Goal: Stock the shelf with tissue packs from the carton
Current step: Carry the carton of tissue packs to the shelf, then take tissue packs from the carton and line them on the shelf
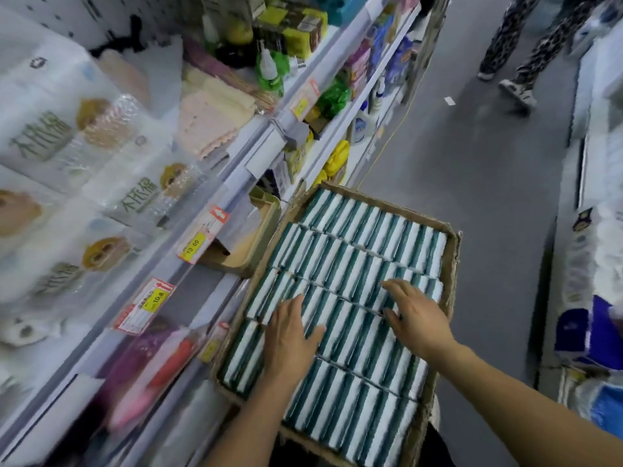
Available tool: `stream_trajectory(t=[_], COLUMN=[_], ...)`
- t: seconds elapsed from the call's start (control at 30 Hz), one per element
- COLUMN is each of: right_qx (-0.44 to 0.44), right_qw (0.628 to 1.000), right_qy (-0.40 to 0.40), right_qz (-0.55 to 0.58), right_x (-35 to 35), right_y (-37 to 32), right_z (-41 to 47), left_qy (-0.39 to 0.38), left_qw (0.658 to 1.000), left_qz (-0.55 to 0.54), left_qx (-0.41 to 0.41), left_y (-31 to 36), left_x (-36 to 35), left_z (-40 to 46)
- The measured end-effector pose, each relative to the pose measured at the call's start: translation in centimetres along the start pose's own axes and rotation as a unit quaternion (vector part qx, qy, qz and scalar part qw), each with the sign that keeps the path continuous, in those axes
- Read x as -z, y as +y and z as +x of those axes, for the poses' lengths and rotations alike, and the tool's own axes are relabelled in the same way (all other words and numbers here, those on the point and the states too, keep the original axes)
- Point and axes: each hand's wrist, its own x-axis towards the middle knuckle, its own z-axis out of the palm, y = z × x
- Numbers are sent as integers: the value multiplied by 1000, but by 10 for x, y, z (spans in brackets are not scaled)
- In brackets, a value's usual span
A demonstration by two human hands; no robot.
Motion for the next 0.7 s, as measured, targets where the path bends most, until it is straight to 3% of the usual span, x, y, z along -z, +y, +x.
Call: stream_trajectory(t=[0.2, 0.37, 0.7], right_qx=[158, 269, 343], right_qw=[981, 950, 910], right_qy=[-91, -114, -118], right_qz=[-73, -109, -199], right_x=[15, 31, 36], right_y=[29, 44, 39], right_z=[41, 72, 109], left_qy=[64, 108, 131], left_qw=[994, 979, 970], left_qz=[-14, 8, 80], left_qx=[88, 173, 187], left_y=[32, 56, 66], left_x=[-44, -69, -71], left_z=[-31, -42, -32])
